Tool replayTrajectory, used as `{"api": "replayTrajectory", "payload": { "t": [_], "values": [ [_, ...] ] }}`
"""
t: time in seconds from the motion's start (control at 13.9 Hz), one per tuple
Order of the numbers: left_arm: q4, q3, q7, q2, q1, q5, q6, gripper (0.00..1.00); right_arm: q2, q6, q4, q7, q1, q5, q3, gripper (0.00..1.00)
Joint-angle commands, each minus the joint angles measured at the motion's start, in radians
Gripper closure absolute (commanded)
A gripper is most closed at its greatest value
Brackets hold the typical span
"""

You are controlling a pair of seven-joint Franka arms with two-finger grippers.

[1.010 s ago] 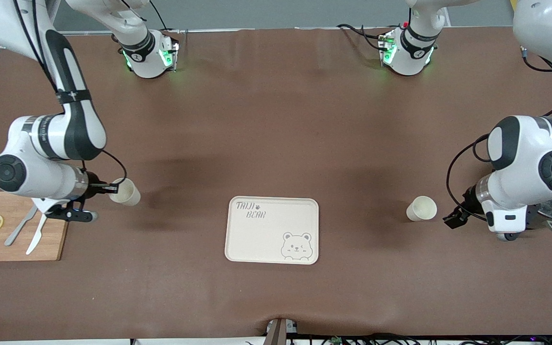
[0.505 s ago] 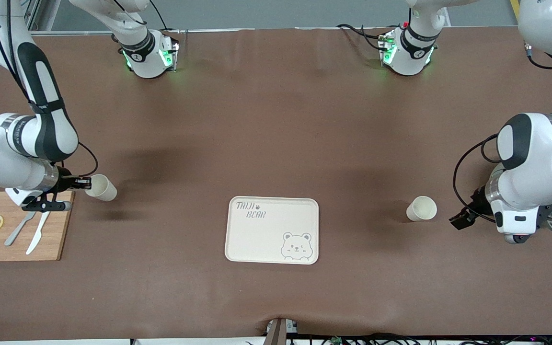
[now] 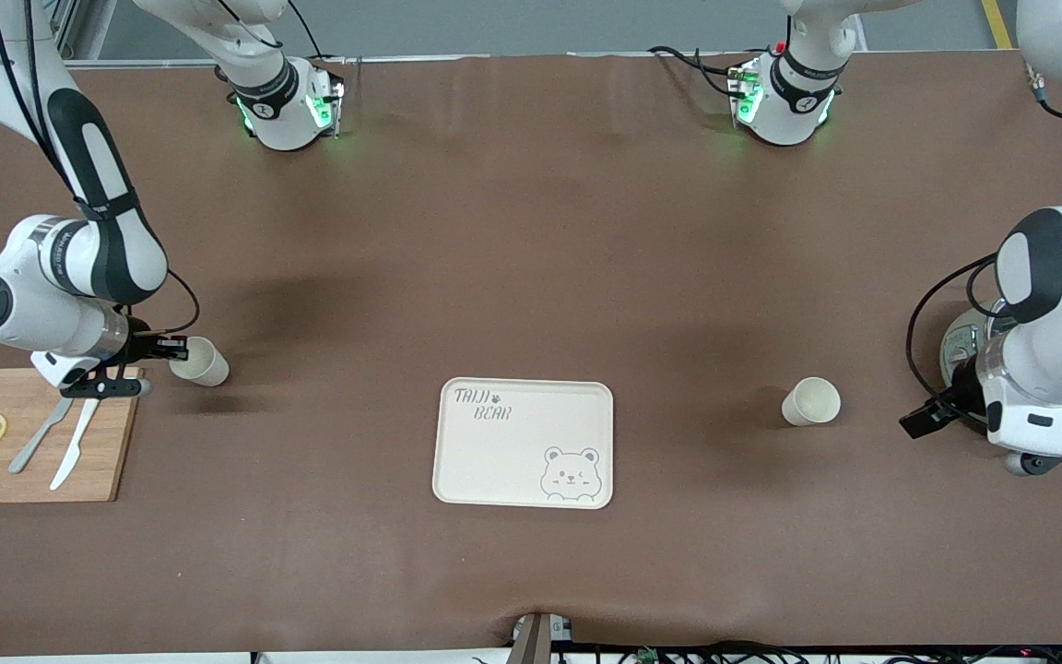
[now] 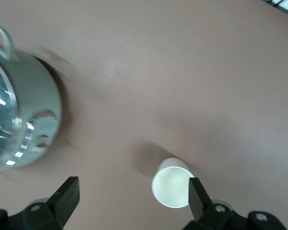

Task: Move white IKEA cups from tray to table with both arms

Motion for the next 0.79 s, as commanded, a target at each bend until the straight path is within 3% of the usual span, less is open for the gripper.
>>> {"api": "replayTrajectory", "payload": {
  "t": [0.0, 0.29, 0.72],
  "values": [
    [0.016, -0.006, 0.063, -0.082, -0.002, 0.035, -0.066, 0.0, -0.023, -0.074, 0.033, -0.003, -0.008, -0.013, 0.017, 0.0],
    [0.019, 0.0, 0.198, -0.165, 0.007, 0.021, -0.112, 0.0, -0.019, -0.263, 0.226, -0.006, 0.018, -0.007, 0.02, 0.0],
    [0.018, -0.002, 0.356, -0.261, 0.015, 0.017, -0.164, 0.0, 0.044, -0.57, 0.605, 0.003, 0.048, -0.015, 0.02, 0.0]
  ]
}}
